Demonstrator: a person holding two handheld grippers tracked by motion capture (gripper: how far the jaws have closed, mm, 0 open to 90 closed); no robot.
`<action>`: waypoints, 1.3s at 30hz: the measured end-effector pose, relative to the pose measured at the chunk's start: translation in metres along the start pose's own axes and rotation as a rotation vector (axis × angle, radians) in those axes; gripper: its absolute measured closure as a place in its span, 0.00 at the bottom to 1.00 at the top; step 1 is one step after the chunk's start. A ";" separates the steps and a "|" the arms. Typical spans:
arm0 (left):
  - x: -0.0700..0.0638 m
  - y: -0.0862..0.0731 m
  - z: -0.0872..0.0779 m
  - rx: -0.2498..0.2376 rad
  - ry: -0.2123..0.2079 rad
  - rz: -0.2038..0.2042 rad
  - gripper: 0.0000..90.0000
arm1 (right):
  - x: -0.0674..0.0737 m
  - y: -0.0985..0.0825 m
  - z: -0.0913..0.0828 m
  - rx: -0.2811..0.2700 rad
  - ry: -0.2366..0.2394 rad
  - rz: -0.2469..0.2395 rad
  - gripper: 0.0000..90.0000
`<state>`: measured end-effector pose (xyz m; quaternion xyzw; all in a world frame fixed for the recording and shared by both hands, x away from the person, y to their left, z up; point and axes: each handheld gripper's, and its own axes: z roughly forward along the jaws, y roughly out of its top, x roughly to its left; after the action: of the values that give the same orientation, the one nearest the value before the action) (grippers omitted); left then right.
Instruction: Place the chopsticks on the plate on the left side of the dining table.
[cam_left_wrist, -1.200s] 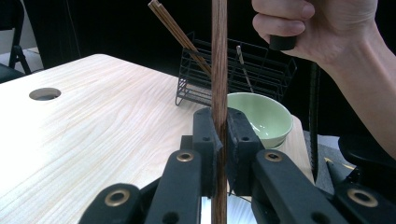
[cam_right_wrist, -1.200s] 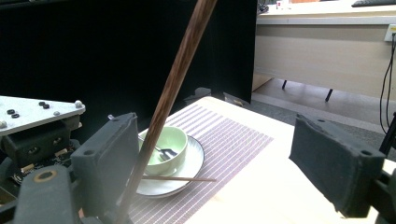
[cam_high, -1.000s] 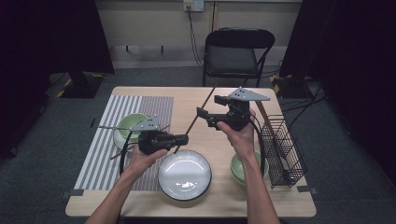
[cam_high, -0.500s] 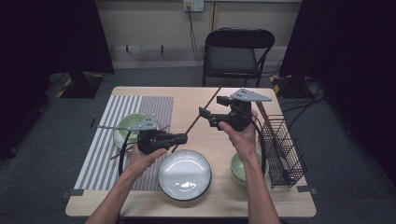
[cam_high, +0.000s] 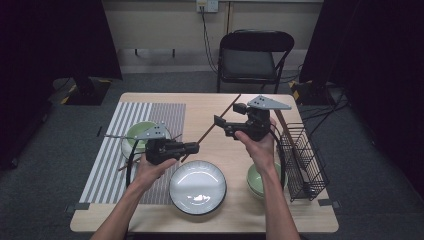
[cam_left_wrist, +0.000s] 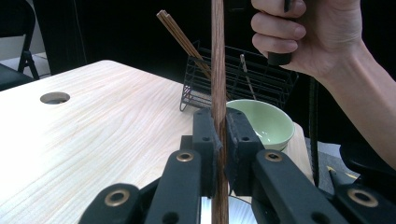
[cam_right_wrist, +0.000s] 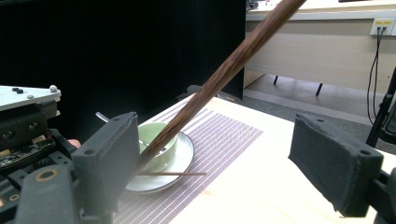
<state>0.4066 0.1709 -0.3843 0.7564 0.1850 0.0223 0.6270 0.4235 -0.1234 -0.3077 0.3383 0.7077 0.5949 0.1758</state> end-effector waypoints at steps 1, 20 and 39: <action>0.000 0.000 0.000 0.001 0.000 0.000 0.93 | 0.000 0.000 0.000 0.002 -0.001 0.001 0.17; 0.001 0.003 -0.006 -0.021 0.004 -0.003 0.93 | -0.008 -0.007 -0.004 0.014 -0.027 0.017 0.17; 0.001 0.004 -0.008 -0.011 0.011 0.005 0.93 | -0.014 -0.009 -0.007 0.020 -0.040 0.019 0.18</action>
<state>0.4064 0.1787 -0.3793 0.7533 0.1864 0.0289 0.6300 0.4264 -0.1381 -0.3166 0.3585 0.7067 0.5825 0.1809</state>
